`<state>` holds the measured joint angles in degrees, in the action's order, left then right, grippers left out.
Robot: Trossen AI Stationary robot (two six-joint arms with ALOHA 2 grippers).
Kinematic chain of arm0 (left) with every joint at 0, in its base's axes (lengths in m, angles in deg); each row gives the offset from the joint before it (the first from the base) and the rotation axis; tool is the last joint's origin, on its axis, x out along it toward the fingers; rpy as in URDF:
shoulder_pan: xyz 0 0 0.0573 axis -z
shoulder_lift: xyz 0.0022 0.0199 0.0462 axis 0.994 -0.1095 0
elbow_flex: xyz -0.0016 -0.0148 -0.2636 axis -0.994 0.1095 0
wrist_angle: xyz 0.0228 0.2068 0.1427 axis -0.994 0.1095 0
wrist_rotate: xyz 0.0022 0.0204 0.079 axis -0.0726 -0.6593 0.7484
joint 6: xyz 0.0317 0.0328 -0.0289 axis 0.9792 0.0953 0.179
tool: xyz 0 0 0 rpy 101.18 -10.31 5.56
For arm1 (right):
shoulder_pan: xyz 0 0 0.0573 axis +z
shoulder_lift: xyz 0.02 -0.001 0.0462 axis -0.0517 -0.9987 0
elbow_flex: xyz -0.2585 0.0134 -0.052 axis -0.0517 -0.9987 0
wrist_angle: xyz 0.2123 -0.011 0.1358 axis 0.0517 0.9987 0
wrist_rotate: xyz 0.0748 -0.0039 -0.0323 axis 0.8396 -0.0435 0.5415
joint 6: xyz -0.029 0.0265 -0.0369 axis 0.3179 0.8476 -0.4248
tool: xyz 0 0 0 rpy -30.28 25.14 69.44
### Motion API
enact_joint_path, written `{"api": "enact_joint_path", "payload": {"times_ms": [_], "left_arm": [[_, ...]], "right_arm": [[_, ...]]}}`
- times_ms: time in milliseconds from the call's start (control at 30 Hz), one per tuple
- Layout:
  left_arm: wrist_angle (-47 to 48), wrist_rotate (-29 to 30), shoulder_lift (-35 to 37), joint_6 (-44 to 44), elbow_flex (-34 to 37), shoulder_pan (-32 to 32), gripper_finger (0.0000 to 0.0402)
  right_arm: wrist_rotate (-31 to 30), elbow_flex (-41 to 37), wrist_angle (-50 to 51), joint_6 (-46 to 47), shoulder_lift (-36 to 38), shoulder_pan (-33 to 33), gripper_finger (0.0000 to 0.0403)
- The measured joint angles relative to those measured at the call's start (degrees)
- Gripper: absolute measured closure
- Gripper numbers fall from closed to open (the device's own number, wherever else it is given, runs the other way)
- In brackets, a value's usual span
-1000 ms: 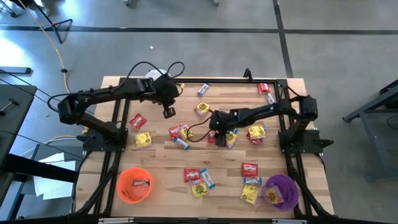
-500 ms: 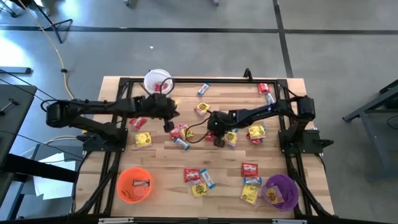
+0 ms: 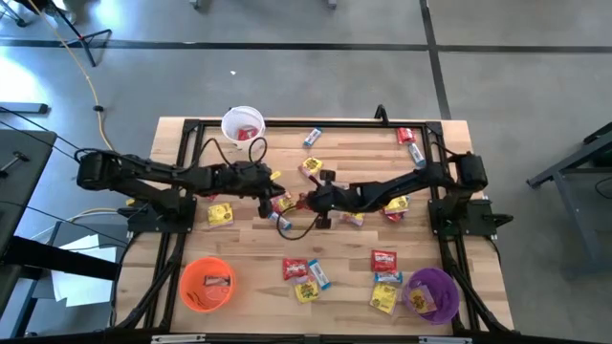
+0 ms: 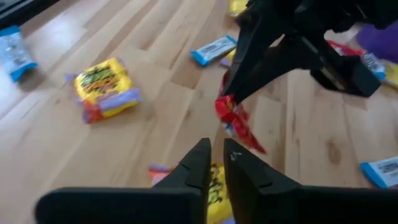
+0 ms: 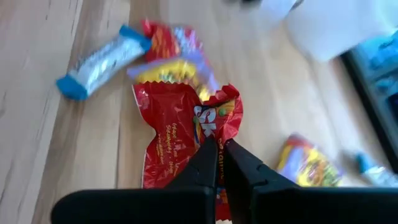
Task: Sort candy
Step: Put the red candy into the white bucket
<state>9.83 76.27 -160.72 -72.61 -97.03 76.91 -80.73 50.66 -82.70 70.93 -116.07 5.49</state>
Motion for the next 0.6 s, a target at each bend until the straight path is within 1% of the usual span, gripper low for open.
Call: {"api": "enact_joint_path", "payload": {"times_ms": [200, 367, 533, 600], "left_arm": [[-3.2, 0.1, -4.1, 0.1, 0.0, 1.7, 0.0298], [-6.9, -0.2, -7.1, 0.8, 0.0, 2.3, 0.0254], [-10.5, -4.1, -7.8, 2.0, 0.0, 3.1, 0.0241], [-10.7, -4.3, -7.8, 2.0, 0.0, 3.2, 0.0241]], "right_arm": [[-3.9, 0.0, -6.0, -3.0, 0.0, 1.7, 0.0398], [-4.2, 0.0, -8.0, -3.1, 0.0, 1.8, 0.0398], [-4.0, 0.0, -8.4, -3.1, 0.1, 1.8, 0.0398], [-4.5, 0.0, -8.3, -3.1, 0.1, 1.8, 0.0398]]}}
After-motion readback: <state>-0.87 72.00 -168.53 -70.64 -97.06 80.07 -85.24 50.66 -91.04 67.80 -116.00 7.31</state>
